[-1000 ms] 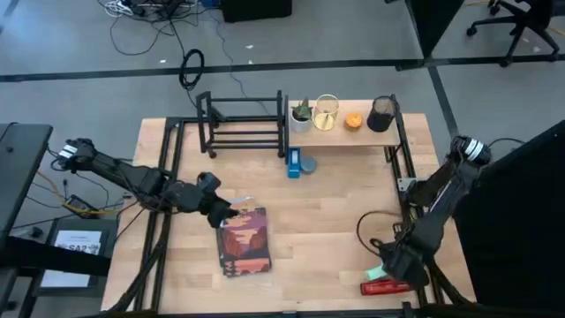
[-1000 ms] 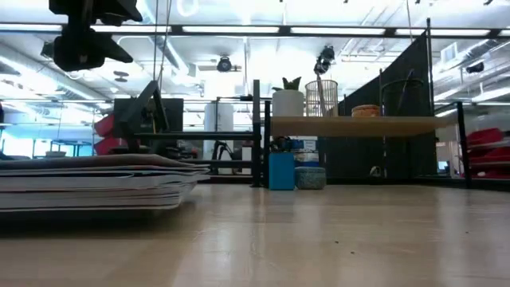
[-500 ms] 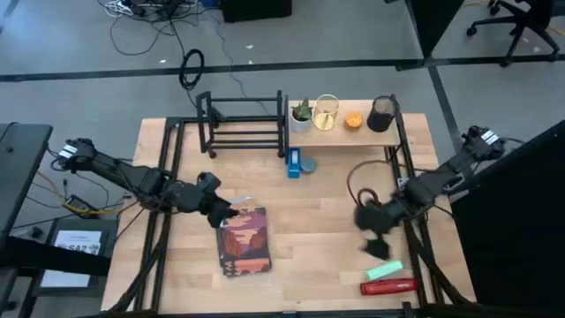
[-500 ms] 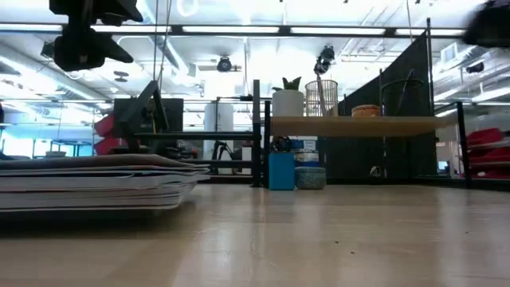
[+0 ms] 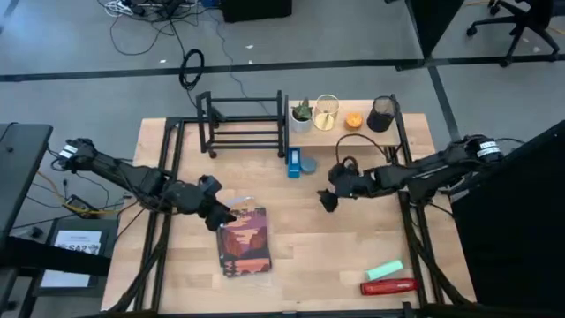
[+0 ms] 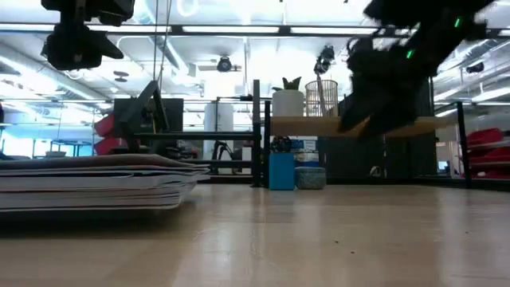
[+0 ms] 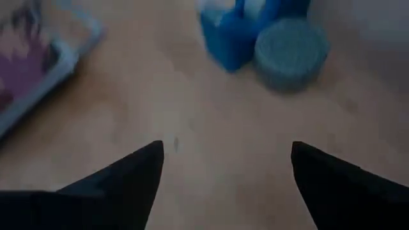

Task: Stock shelves
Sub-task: Remove the green scented candle from under the shelf

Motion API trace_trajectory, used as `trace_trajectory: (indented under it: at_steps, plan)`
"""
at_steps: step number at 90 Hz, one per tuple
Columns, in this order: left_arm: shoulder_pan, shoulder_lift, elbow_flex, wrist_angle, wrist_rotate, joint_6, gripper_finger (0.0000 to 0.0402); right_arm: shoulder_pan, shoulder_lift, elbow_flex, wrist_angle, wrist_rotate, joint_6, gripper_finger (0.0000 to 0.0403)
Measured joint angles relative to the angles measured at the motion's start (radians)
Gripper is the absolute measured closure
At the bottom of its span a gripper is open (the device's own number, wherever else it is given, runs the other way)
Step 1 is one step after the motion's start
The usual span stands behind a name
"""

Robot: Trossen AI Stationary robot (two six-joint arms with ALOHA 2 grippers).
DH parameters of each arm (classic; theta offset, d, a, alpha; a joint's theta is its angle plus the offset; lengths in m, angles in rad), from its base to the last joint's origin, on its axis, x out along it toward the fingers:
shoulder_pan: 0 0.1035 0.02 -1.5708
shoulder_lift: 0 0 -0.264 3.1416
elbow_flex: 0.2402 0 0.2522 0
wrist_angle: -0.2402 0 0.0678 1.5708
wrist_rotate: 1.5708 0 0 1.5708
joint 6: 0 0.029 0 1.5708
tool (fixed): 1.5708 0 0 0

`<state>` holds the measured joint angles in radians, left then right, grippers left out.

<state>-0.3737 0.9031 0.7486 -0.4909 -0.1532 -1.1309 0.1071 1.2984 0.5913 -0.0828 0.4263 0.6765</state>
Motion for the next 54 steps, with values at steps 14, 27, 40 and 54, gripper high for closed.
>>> trace_trajectory:
  at_steps: [14, 27, 40, 54]
  plan:
    - [0.000, 0.000, 0.000, 0.000, 0.002, -0.006, 0.0161, -0.045, 0.080, -0.119, 0.242, 0.004, -0.108, 0.0095]
    - [0.000, 0.000, 0.000, 0.000, 0.002, -0.006, 0.0161, -0.078, 0.187, -0.151, 0.335, 0.003, -0.101, 0.0082]
    - [0.000, 0.000, 0.000, -0.001, 0.001, -0.007, 0.0161, -0.108, 0.303, -0.150, 0.405, -0.007, -0.097, 0.0055]
    - [0.000, 0.000, 0.000, -0.001, 0.001, -0.024, 0.0161, -0.125, 0.381, -0.146, 0.478, 0.026, -0.133, 0.0034]
